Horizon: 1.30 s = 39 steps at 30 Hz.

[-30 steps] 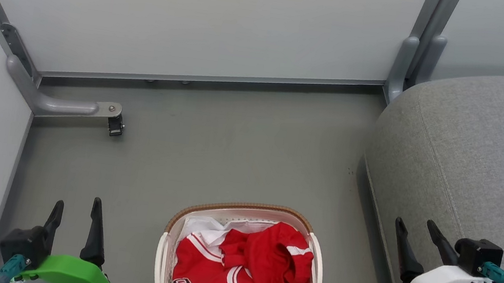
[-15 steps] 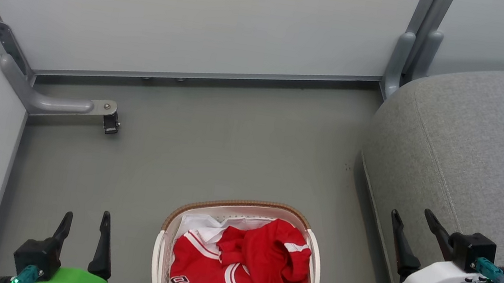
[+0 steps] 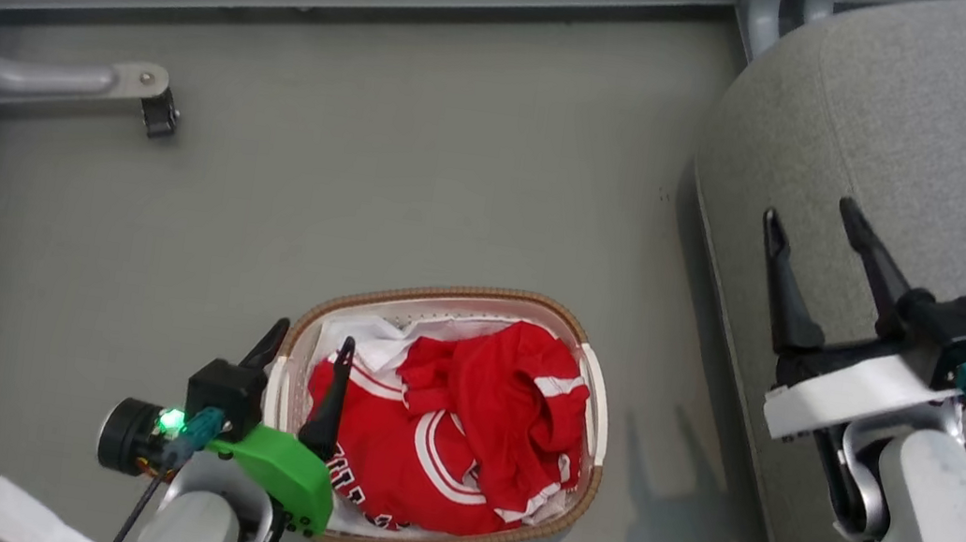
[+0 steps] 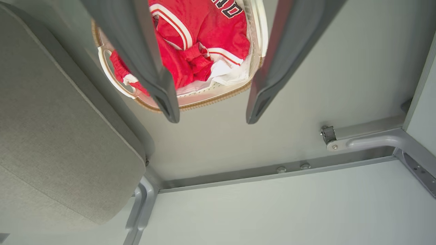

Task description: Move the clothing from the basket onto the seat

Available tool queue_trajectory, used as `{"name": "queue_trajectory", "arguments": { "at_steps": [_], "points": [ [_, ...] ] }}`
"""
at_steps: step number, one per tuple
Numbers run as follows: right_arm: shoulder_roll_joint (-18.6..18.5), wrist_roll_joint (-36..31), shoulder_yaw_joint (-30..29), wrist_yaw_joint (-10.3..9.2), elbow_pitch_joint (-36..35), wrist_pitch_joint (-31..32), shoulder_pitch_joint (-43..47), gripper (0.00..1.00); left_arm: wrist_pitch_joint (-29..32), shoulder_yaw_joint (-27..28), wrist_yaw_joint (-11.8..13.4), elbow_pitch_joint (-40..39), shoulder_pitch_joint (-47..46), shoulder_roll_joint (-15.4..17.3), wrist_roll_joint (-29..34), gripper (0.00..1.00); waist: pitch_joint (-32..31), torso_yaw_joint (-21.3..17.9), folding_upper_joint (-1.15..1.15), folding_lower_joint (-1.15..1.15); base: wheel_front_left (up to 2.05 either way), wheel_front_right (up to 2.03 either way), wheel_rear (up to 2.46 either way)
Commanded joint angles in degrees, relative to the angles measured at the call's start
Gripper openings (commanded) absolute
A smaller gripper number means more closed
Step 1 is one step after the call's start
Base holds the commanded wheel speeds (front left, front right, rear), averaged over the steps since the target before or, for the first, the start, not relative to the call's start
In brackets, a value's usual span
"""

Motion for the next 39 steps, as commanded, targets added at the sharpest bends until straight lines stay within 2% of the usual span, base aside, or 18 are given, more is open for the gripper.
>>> {"name": "queue_trajectory", "arguments": {
  "at_steps": [1, 13, 19, 32, 38, 39],
  "points": [
    [-0.35, -0.53, 0.01, 0.0, -1.2, -0.3, -2.12, 1.0, -0.28, -1.57, -0.13, 1.79, -3.07, 0.32, 0.48, 1.0, 10.34, -3.25, 0.0, 0.0, 0.0, 0.0, 0.0],
    [0.64, 1.12, 0.84, 0.0, -6.11, -0.24, -9.33, 1.0, -0.11, -15.96, -0.47, 22.52, -20.03, 0.38, -3.6, 1.0, 23.58, -6.12, 0.0, 0.0, 0.0, 0.0, 0.0],
    [0.75, 1.72, 1.65, 0.0, -7.29, -0.24, -11.78, 1.0, 4.36, -22.02, -0.51, 32.07, -27.68, 0.38, -3.69, 1.0, 28.59, -7.41, 0.0, 0.0, 0.0, 0.0, 0.0],
    [0.74, 2.65, 3.01, 0.0, -8.26, -0.24, -14.9, 1.0, 14.22, -27.89, -0.46, 40.19, -35.98, 0.37, -4.81, 1.0, 36.07, -9.91, 0.0, 0.0, 0.0, 0.0, 0.0],
    [0.74, 3.36, 3.68, 0.0, -7.83, -0.24, -15.45, 1.0, 19.67, -30.47, 1.09, 41.66, -38.29, 0.37, -3.03, 0.99, 37.59, -10.31, 0.0, 0.0, 0.0, 0.0, 0.0],
    [0.73, 3.4, 3.9, 0.0, -7.76, -0.24, -15.58, 1.0, 19.93, -30.53, 1.26, 41.76, -38.52, 0.37, -3.16, 0.43, 37.7, -10.35, 0.0, 0.0, 0.0, 0.0, 0.0]
  ]
}}
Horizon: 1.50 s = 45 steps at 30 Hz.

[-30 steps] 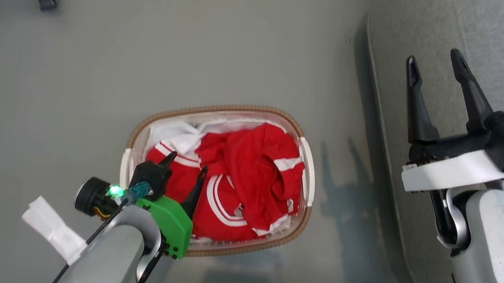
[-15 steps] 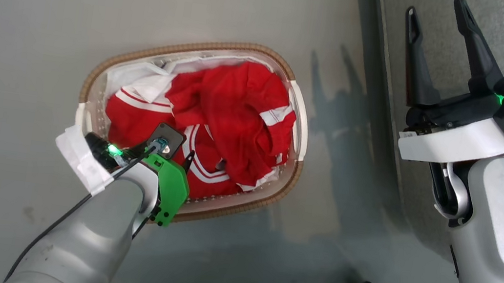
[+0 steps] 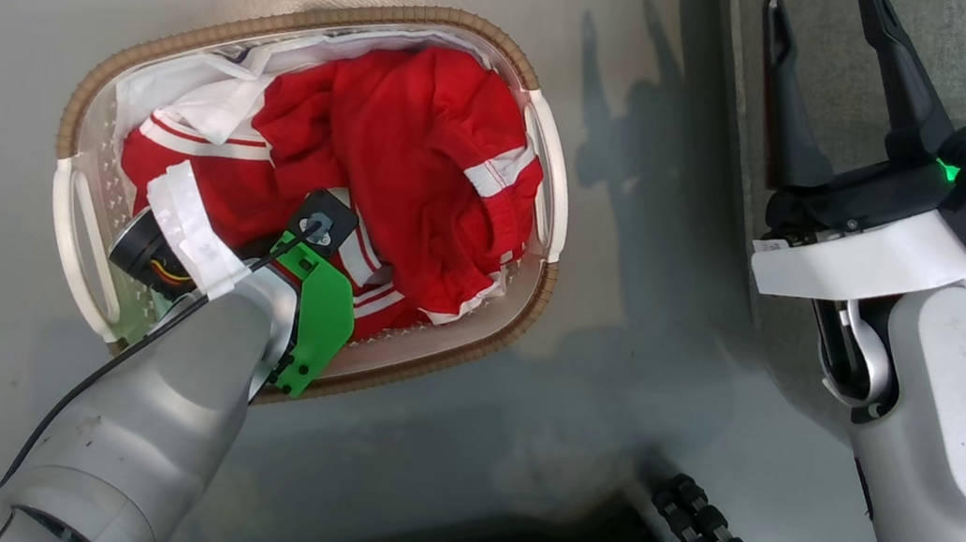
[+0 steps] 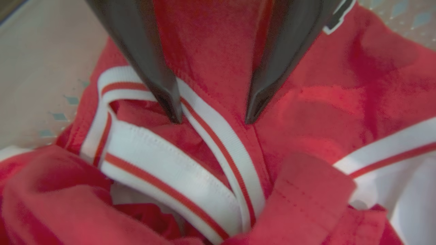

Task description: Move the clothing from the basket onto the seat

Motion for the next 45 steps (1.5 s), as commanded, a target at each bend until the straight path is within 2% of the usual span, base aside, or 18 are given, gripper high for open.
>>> {"name": "queue_trajectory", "arguments": {
  "at_steps": [1, 5, 11, 18, 25, 36, 45],
  "points": [
    [0.05, 0.26, 0.3, 0.0, 0.17, -0.13, -0.72, 1.0, 0.28, -0.09, 0.23, 0.33, -0.94, 0.4, -0.32, 0.0, 0.68, -0.59, 0.0, -0.01, 0.0, 0.0, 0.0],
    [-0.52, 0.45, 1.47, 0.0, 0.37, -0.13, -0.59, 1.0, -0.05, 1.15, -0.42, -0.19, -1.04, 0.4, -2.86, 0.0, 0.26, 0.01, 0.0, -0.01, 0.0, 0.0, 0.0],
    [-1.36, -0.05, 1.16, -0.01, 1.13, -0.13, 0.08, 1.0, -6.27, 1.05, -0.97, -2.75, 1.02, 0.35, -6.01, 0.0, -3.73, 1.85, 0.0, -0.01, 0.0, 0.0, 0.0],
    [-1.51, -0.03, 1.76, -0.01, 3.73, -0.13, 3.85, 1.0, -16.28, 2.08, -1.48, -4.9, 5.4, 0.35, -11.91, 0.0, -13.67, 5.14, 0.0, -0.01, 0.0, 0.0, 0.0],
    [-1.67, 0.46, 1.37, -0.01, 5.7, -0.13, 8.47, 1.0, -20.07, 1.92, -1.49, -9.02, 9.97, 0.3, -15.57, 0.0, -22.8, 8.19, 0.0, -0.01, 0.0, 0.0, 0.0],
    [-1.24, 0.08, 1.56, -0.01, 7.52, -0.13, 16.38, 1.0, -20.22, 11.22, -0.51, -34.58, 18.93, 3.57, -10.81, 0.0, -34.9, 12.04, 0.0, -0.01, 0.0, 0.0, 0.0],
    [-0.45, 0.23, 3.24, -0.01, 8.45, -0.13, 21.81, 1.0, -20.22, 17.71, -0.83, -51.98, 22.81, 2.68, -7.46, 0.0, -41.56, 13.64, 0.0, -0.01, 0.0, 0.0, 0.0]
  ]
}}
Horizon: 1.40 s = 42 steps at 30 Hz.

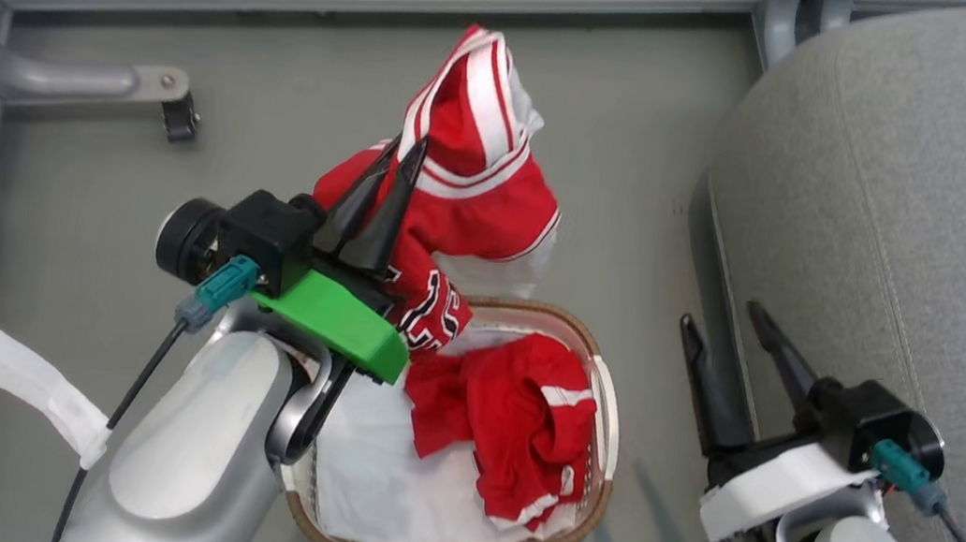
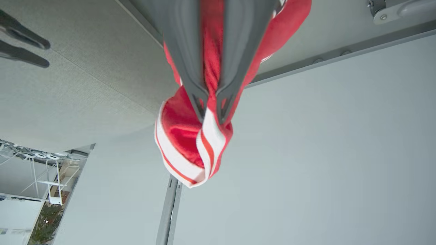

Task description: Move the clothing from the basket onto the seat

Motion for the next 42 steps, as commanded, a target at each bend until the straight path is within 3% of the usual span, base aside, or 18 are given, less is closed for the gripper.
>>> {"name": "queue_trajectory", "arguments": {
  "at_steps": [1, 6, 14, 21, 27, 30, 31, 32, 42],
  "points": [
    [-0.07, -0.11, 0.86, -0.02, 0.09, -0.13, 1.34, 1.0, -0.2, 0.45, -0.17, -1.86, 1.31, -0.33, 0.42, 0.0, -5.2, 2.76, 0.0, 0.0, 0.0, 0.0, 0.0],
    [-0.47, -0.21, 5.69, -0.02, -1.29, -0.13, 1.57, 1.0, -0.15, 0.58, -0.38, -5.37, 2.0, -0.85, 0.72, 0.0, -7.11, 3.44, 0.0, 0.0, 0.0, 0.0, 0.0],
    [1.0, -0.79, 17.43, -0.02, -3.7, -0.13, -7.09, 1.0, -0.15, -0.93, -0.33, -5.32, 2.35, -2.05, 0.51, 0.0, -7.3, 5.18, 0.0, 0.0, 0.0, 0.0, 0.0],
    [5.74, -1.65, 23.68, -0.03, 5.77, -0.12, -15.96, 1.0, -0.15, -6.29, -0.47, -4.74, 0.83, -2.56, -1.4, 0.0, -6.7, 8.28, 0.0, 0.0, 0.0, 0.0, 0.0],
    [7.51, -1.23, 23.72, -0.03, 13.97, -0.12, -18.94, 1.0, -0.15, -13.2, 0.39, -6.55, -0.1, -2.62, -6.06, 0.0, -6.39, 11.06, 0.0, 0.0, 0.0, 0.0, 0.0],
    [7.66, 1.75, 24.05, -0.03, 13.69, -0.13, -19.61, 1.0, -0.15, -15.73, 1.53, -7.64, -0.33, -2.65, -8.29, 0.0, -6.32, 11.91, 0.0, 0.0, 0.0, 0.0, 0.0],
    [7.63, 2.37, 23.9, -0.05, 13.62, -0.1, -19.64, 0.16, -0.15, -16.36, 1.81, -7.75, -0.4, -2.65, -8.51, 0.0, -6.3, 12.04, 0.0, 0.0, 0.0, 0.0, 0.0],
    [7.61, 2.98, 23.8, -0.05, 13.06, -0.09, -19.76, 0.0, -0.14, -16.96, 2.21, -7.9, -0.44, -2.71, -8.81, 0.0, -6.27, 12.16, 0.0, 0.0, 0.0, 0.0, 0.0],
    [7.58, 4.32, 22.41, -0.04, 12.57, -0.09, -18.3, 0.0, -0.14, -16.04, 4.15, -7.07, -0.1, -2.63, -8.2, 0.0, -6.55, 10.57, 0.0, 0.0, 0.0, 0.0, 0.0]
  ]
}}
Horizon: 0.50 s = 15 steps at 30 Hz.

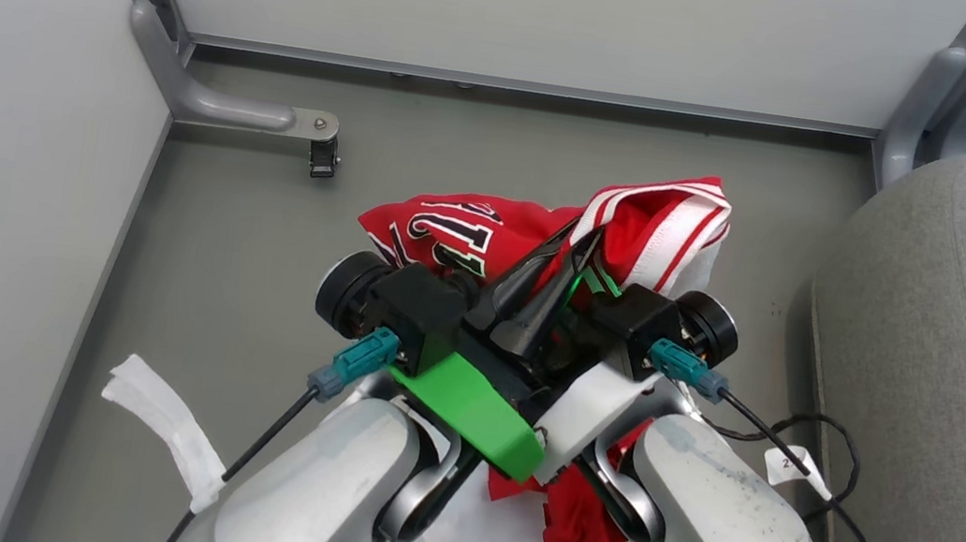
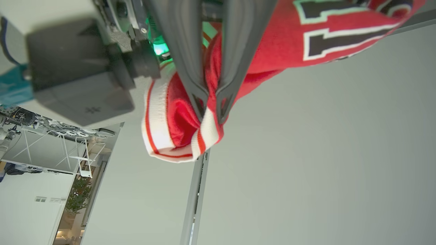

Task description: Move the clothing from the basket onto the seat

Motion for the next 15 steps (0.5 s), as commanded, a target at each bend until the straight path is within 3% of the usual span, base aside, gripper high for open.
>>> {"name": "queue_trajectory", "arguments": {
  "at_steps": [1, 2, 3, 9, 15],
  "points": [
    [-0.21, -0.19, -0.23, -0.08, 0.15, -0.03, 0.98, 0.0, -0.04, 0.69, 0.43, 0.21, 0.01, 0.03, 1.01, 0.0, -0.27, -0.89, 0.0, 0.01, 0.0, 0.0, 0.0],
    [-0.21, -0.32, -0.56, -0.08, -0.12, -0.03, 1.31, 0.0, -0.04, 1.22, 0.51, 0.39, 0.38, 0.06, 1.26, 0.44, -0.37, -1.41, 0.0, 0.01, 0.0, 0.0, 0.0],
    [-0.23, -0.36, -1.05, -0.08, -0.44, -0.04, 1.79, 0.0, -0.03, 1.61, 0.7, 0.93, 0.73, 0.08, 1.78, 1.0, -0.47, -1.82, 0.0, 0.01, 0.0, 0.0, 0.0],
    [-0.22, -1.62, -3.68, -0.08, -2.71, -0.08, 5.38, 0.0, -0.04, 5.2, -0.39, 3.41, 2.52, 0.21, 5.1, 1.0, -0.4, -8.05, 0.0, 0.01, 0.0, 0.0, 0.0],
    [-1.8, -1.78, -6.95, -0.08, -6.13, -0.09, 8.63, 0.0, -0.04, 8.71, -2.13, 4.2, 4.89, 0.6, 8.43, 1.0, 0.33, -17.73, 0.0, 0.01, 0.0, 0.0, 0.0]
  ]
}}
